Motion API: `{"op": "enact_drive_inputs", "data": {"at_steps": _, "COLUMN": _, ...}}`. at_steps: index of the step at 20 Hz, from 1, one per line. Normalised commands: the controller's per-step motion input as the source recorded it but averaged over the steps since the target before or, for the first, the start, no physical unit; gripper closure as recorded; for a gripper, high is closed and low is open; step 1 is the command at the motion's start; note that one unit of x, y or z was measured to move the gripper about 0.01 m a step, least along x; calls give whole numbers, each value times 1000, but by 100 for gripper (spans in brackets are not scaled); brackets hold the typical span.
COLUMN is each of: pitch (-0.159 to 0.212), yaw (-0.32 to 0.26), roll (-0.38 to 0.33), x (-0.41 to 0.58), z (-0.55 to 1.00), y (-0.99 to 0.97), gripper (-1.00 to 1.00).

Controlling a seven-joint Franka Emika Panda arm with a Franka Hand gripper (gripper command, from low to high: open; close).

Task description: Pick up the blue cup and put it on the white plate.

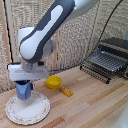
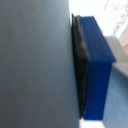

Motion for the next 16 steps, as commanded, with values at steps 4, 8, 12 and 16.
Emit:
{"op": "enact_drive_inputs", "data": {"at_steps": 4, "pitch": -12, "yaw": 26, "roll": 0, "x": 353, "z": -213, "y": -181, "gripper": 100}}
{"op": "enact_drive_inputs", "data": {"at_steps": 8, "pitch": 24, "yaw": 33, "roll": -21, "x": 346, "z": -178, "y": -153, "gripper": 100}}
{"op": "enact_drive_inputs", "data": {"at_steps": 12, "pitch": 60, "yaw": 16, "roll": -50, "x": 214, "z": -258, "y": -2, "gripper": 100}}
{"op": "enact_drive_inputs", "data": {"at_steps": 16, "pitch": 125, "yaw": 0, "roll": -14, "x": 0, "z": -288, "y": 125, "gripper": 100}}
